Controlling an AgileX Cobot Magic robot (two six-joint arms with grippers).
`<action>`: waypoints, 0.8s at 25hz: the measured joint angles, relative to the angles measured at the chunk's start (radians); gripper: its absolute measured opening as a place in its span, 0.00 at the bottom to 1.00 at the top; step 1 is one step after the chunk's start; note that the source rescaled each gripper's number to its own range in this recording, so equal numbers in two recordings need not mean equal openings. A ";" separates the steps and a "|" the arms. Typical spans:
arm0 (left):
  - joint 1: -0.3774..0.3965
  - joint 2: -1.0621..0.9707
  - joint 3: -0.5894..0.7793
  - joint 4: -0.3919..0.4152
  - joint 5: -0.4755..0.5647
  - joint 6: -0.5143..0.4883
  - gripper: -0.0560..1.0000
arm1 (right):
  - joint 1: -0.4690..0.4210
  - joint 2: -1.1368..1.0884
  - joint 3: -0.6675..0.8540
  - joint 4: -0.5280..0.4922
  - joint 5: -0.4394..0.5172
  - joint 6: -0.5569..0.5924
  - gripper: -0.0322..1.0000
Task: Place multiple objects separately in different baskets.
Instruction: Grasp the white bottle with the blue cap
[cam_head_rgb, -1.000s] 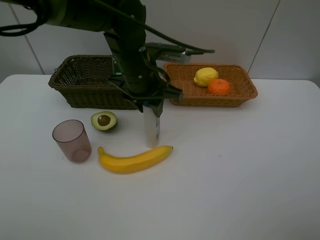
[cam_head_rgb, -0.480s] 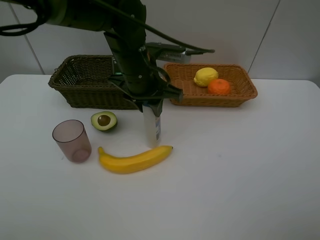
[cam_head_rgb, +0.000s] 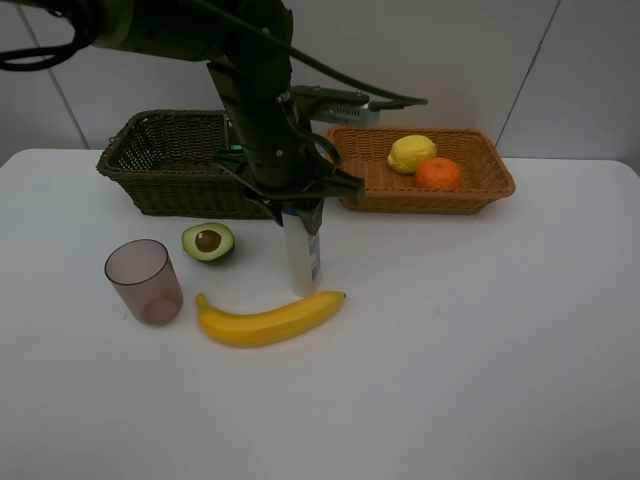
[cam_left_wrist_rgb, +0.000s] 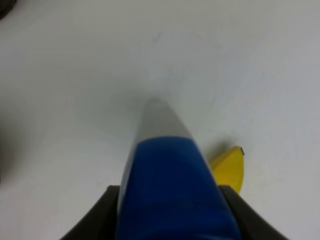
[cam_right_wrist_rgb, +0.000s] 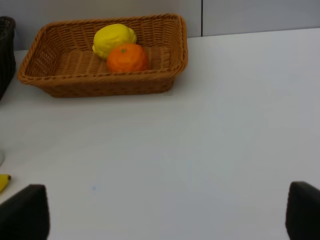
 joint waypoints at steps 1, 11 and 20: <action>0.000 0.000 0.000 0.000 0.000 0.000 0.52 | 0.000 0.000 0.000 0.000 0.000 0.000 1.00; 0.000 -0.011 -0.001 0.019 0.019 -0.002 0.52 | 0.000 0.000 0.000 -0.001 0.000 0.000 1.00; 0.000 -0.093 -0.001 0.071 0.066 -0.025 0.52 | 0.000 0.000 0.000 -0.001 0.000 0.000 1.00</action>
